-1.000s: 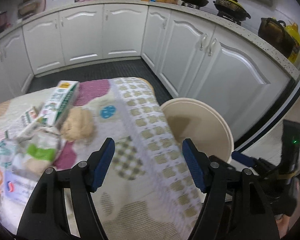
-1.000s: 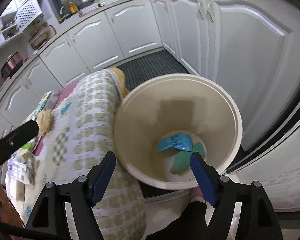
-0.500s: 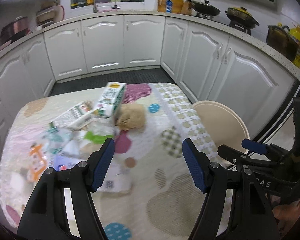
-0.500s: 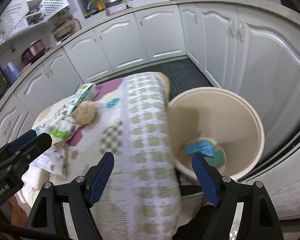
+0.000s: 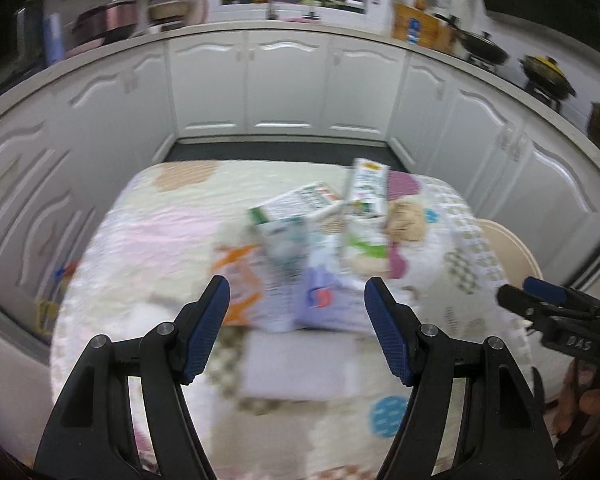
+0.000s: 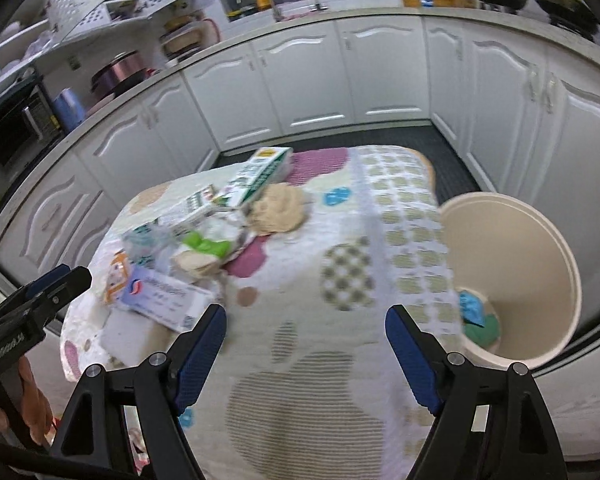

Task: Collect trash
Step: 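Move both grippers back over the table toward the white foam block and wrapper, then grasp the white foam block with the left gripper while the right grasps a clear wrapper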

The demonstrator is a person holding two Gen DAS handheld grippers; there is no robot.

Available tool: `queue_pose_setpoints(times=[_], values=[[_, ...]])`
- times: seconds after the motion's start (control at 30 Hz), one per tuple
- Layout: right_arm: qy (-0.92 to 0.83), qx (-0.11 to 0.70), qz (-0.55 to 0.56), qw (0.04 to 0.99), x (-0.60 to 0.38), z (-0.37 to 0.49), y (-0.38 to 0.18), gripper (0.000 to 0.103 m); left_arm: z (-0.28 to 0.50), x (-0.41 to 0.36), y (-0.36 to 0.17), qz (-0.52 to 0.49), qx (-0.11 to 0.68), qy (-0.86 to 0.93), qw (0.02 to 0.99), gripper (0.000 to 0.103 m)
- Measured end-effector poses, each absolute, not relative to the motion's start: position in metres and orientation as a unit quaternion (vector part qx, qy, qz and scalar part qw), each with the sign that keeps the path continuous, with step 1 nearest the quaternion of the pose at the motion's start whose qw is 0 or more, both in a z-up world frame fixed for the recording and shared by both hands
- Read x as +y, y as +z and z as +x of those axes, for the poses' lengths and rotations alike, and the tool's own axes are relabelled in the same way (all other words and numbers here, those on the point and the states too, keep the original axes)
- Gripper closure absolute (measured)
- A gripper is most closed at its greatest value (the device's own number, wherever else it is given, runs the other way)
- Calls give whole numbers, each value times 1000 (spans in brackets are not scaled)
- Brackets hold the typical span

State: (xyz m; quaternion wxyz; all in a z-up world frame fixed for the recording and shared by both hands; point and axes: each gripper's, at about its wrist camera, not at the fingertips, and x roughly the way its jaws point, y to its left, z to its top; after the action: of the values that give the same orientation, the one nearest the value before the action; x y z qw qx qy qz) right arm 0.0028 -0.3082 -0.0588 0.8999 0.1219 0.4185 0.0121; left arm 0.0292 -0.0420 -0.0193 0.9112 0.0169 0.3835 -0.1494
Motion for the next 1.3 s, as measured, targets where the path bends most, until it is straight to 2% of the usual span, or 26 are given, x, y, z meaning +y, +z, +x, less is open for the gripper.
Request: queue_pose_setpoints(times=[0.23,0.43,0.8,1.3], values=[[52,422,113,898,-275,22,-58,23,29,27,-38,-19,402,-103,909,34],[75,425,113,895,-251,42,-56,23,22,55,-60,-17,413,-102,905,34],[109,435,87,890,-206,85,-57,21,50,62,-87,-1,427,-110,898,34],[148,465,70,870,-158,150,-88,20,76,52,-109,23,437,-149,887,34]])
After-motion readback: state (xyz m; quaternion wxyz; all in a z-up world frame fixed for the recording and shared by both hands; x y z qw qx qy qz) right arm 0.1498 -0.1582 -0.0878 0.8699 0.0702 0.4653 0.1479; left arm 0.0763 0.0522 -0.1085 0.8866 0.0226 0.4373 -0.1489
